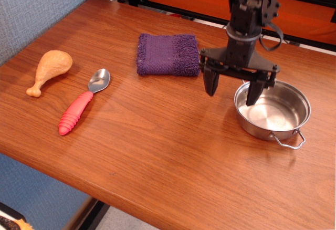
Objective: Place the pan next to the spatula
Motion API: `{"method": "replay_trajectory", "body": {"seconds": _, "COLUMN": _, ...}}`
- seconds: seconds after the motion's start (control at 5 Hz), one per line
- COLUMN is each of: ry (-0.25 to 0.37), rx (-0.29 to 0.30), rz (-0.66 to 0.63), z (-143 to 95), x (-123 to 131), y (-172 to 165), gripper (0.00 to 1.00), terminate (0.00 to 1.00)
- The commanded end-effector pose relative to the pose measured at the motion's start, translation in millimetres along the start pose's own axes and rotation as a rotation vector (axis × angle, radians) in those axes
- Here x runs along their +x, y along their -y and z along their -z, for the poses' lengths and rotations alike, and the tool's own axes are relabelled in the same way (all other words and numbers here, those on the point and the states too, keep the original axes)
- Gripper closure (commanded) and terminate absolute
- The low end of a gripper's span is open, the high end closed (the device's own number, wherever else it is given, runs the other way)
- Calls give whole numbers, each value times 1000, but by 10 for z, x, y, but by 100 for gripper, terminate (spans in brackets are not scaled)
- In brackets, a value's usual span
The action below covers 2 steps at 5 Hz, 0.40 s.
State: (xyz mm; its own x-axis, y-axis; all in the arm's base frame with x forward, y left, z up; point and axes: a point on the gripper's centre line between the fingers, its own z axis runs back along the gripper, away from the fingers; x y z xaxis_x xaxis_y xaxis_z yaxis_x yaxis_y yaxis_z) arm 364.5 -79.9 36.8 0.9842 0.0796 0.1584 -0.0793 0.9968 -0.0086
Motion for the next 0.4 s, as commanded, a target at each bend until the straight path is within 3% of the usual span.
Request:
{"method": "replay_trajectory", "body": {"seconds": 0.0, "ry": -30, "rx": -3, "rz": 4, "z": 61, "x": 16, "y": 1, "gripper": 0, "terminate": 0}}
{"method": "replay_trajectory", "body": {"seconds": 0.2, "ry": -15, "rx": 3, "rz": 17, "z": 46, "x": 5, "y": 8, "gripper": 0, "terminate": 0}}
